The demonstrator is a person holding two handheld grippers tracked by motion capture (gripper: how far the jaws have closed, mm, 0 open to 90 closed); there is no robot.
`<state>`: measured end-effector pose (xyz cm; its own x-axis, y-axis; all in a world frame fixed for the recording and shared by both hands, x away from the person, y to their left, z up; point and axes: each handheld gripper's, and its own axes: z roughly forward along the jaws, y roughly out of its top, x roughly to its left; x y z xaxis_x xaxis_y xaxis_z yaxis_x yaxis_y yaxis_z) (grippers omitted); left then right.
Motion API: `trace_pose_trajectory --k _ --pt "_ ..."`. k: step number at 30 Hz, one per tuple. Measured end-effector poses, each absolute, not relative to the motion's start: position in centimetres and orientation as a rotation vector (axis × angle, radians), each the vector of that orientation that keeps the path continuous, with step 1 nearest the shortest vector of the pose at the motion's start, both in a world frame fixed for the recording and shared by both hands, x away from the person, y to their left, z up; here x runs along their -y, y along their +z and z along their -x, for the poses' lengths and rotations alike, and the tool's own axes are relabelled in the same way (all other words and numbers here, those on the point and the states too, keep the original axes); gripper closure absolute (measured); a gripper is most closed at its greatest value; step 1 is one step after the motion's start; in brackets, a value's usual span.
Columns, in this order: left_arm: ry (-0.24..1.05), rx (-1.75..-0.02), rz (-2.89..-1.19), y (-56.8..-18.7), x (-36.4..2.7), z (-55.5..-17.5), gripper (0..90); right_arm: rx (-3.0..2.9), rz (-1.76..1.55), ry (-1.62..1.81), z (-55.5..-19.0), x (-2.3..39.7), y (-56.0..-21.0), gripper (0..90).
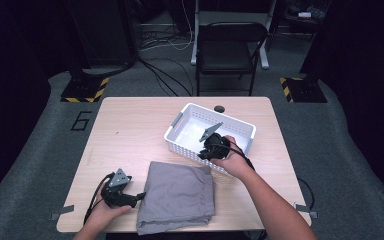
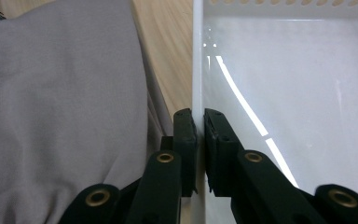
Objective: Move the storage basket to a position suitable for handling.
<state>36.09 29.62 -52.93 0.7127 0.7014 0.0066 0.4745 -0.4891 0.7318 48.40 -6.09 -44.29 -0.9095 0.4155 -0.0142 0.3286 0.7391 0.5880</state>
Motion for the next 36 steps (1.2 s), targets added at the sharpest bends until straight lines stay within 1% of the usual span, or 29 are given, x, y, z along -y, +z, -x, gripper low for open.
trace_pose_trajectory --k 2,5,7,11,16,22,28,32,36 --pt "0.396 -0.888 -2.178 -52.9 -29.6 -36.1 13.4 -2.796 -0.583 0.903 -48.4 5.9 -44.3 82.5" --pt "0.386 -0.888 -2.174 -53.0 -29.6 -36.0 13.4 -2.814 -0.624 0.919 -48.3 6.0 -44.3 72.0" --pt "0.386 -0.884 -2.180 -53.0 -29.6 -36.0 13.4 -2.802 -0.626 0.916 -48.2 6.2 -44.2 69.7" --pt "0.404 -0.888 -2.172 -53.0 -29.6 -36.0 13.4 -2.781 -0.704 0.965 -47.7 6.9 -43.3 62.1" --pt "0.404 -0.888 -2.172 -53.0 -29.6 -36.0 13.4 -2.719 -0.810 0.994 -47.0 8.4 -42.0 57.1" --pt "0.405 -0.890 -2.171 -53.0 -29.6 -36.0 13.4 -2.626 -0.835 0.958 -46.7 10.7 -40.8 50.8" --pt "0.405 -0.889 -2.172 -53.0 -29.6 -36.0 13.4 -2.544 -0.983 0.867 -46.6 13.2 -40.8 44.4" --pt "0.405 -0.889 -2.172 -53.0 -29.6 -36.0 13.4 -2.499 -1.020 0.844 -46.6 14.8 -40.8 43.4" --pt "0.405 -0.889 -2.172 -53.0 -29.6 -36.0 13.4 -2.424 -1.104 0.880 -46.6 15.9 -40.8 36.5"
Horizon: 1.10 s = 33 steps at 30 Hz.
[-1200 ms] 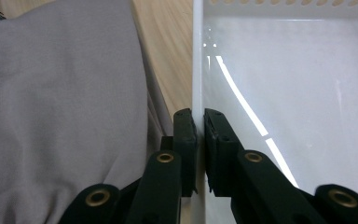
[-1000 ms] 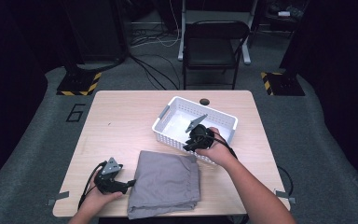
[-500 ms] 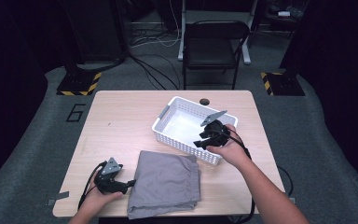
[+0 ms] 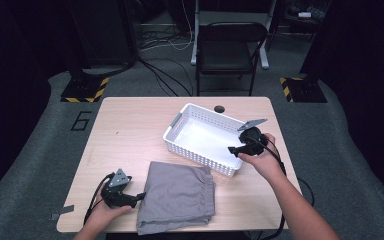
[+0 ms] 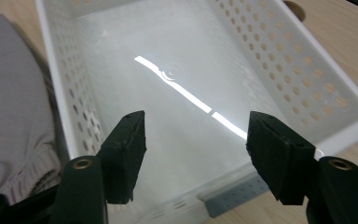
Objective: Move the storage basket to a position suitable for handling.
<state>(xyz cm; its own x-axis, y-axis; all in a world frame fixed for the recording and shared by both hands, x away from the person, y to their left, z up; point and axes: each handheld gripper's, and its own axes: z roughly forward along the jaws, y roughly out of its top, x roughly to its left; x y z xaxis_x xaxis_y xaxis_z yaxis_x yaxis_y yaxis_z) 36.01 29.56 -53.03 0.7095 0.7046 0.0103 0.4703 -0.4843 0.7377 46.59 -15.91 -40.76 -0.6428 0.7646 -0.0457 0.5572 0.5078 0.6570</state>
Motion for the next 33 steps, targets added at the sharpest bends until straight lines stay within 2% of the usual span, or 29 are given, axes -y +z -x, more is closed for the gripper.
trace_pose_trajectory --k 2,13,25,33 --pt "0.405 -0.891 -2.171 -53.0 -29.6 -36.0 13.4 -2.383 -1.143 0.888 -46.6 16.5 -40.8 32.1" --pt "0.388 -0.885 -2.185 -52.9 -29.6 -36.0 13.4 -2.392 -1.283 0.839 -46.6 18.6 -42.1 34.0" --pt "0.388 -0.889 -2.182 -52.9 -29.6 -36.0 13.4 -2.388 -1.332 0.808 -46.4 18.5 -43.8 26.1" --pt "0.388 -0.886 -2.186 -52.9 -29.6 -36.0 13.5 -2.378 -1.368 0.787 -46.4 18.2 -43.9 27.1"
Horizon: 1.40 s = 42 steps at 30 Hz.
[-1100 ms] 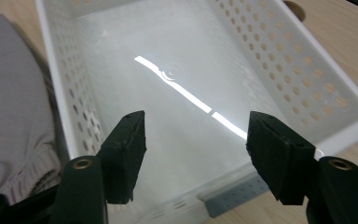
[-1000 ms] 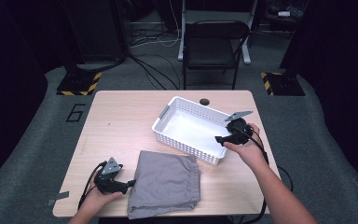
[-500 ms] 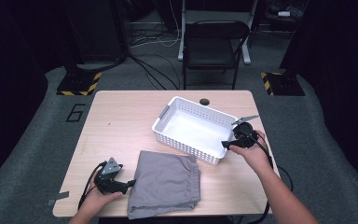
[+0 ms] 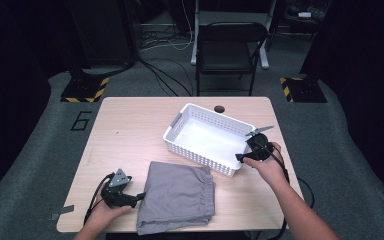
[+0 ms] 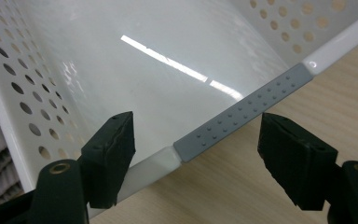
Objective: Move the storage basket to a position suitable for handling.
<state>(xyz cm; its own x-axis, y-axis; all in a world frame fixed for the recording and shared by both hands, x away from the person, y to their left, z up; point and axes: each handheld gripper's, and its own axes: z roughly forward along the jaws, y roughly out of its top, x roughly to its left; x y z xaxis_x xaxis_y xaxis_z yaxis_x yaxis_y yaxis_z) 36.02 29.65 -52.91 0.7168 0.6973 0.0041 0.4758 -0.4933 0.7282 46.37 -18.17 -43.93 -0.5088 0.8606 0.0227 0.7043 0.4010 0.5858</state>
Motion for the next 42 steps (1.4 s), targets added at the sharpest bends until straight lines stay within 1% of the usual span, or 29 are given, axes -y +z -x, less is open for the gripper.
trace_pose_trajectory --k 4,17,24,26,32,35,42 --pt "0.387 -0.885 -2.185 -52.9 -29.6 -36.0 13.4 -2.392 -1.437 0.798 -46.5 18.0 -44.3 26.7" --pt "0.406 -0.891 -2.171 -53.0 -29.6 -36.0 13.4 -2.409 -1.368 0.765 -48.6 15.4 -44.3 30.3" --pt "0.402 -0.890 -2.172 -53.0 -29.5 -36.0 13.4 -2.419 -1.339 0.782 -49.9 13.9 -44.2 35.5" --pt "0.402 -0.889 -2.172 -53.0 -29.6 -36.0 13.4 -2.440 -1.305 0.787 -50.5 13.3 -44.2 39.6" --pt "0.402 -0.889 -2.172 -53.0 -29.6 -36.0 13.5 -2.455 -1.251 0.765 -51.5 12.5 -44.1 45.8" --pt "0.394 -0.892 -2.172 -53.0 -29.6 -35.9 15.3 -2.462 -1.195 0.773 -51.8 12.0 -44.3 47.3" --pt "0.398 -0.895 -2.157 -53.0 -29.5 -35.9 15.7 -2.473 -1.151 0.782 -52.1 11.1 -44.5 47.6"
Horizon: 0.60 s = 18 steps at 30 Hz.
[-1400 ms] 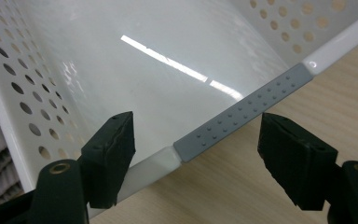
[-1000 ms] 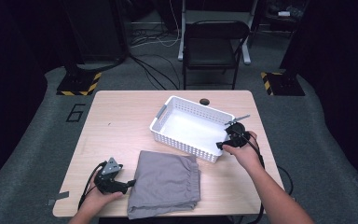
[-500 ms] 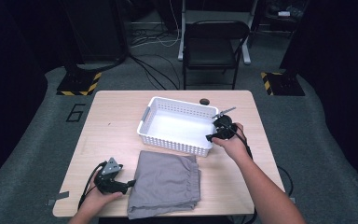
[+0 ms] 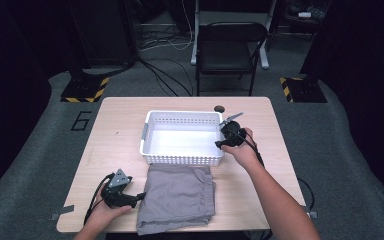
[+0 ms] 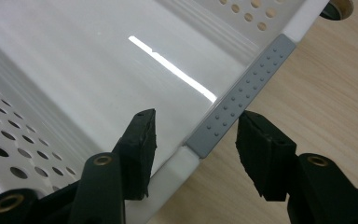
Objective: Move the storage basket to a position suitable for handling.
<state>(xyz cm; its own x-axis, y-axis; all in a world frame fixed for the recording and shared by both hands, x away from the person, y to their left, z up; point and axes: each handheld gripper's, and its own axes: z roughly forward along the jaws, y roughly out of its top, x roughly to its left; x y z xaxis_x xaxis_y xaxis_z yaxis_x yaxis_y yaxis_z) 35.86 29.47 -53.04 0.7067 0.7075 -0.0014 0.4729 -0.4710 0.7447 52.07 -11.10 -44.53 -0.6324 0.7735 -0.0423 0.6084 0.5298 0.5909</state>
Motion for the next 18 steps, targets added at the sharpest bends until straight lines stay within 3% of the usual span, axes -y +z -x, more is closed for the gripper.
trace_pose_trajectory --k 18 --pt "0.387 -0.874 -2.165 -53.02 -29.15 -35.73 16.1 -2.495 -1.108 0.781 -51.51 10.44 -44.56 48.4"
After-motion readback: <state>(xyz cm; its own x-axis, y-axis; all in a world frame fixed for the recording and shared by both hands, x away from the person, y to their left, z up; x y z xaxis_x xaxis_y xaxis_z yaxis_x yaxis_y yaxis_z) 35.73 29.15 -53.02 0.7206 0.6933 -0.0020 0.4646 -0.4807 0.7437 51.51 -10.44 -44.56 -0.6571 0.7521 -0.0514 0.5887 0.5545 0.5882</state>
